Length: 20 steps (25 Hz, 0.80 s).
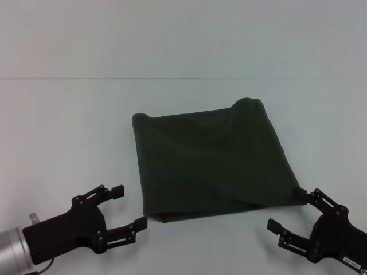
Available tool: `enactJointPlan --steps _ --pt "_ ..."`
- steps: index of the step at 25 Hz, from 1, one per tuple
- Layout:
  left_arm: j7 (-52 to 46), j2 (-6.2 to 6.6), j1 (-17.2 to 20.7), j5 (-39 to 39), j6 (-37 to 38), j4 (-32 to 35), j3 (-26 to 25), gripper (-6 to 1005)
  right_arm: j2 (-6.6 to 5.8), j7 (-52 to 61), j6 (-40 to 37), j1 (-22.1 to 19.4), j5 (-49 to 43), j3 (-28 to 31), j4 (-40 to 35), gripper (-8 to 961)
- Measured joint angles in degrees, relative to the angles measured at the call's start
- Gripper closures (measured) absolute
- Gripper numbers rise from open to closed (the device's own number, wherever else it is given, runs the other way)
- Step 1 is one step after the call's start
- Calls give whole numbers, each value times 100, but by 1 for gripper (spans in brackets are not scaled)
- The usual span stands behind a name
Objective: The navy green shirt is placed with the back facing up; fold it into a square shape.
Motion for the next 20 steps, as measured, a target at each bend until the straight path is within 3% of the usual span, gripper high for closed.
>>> enactJointPlan --steps 20 --pt "-1 0 -17 -60 -1 0 0 90 0 2 8 82 0 0 -1 12"
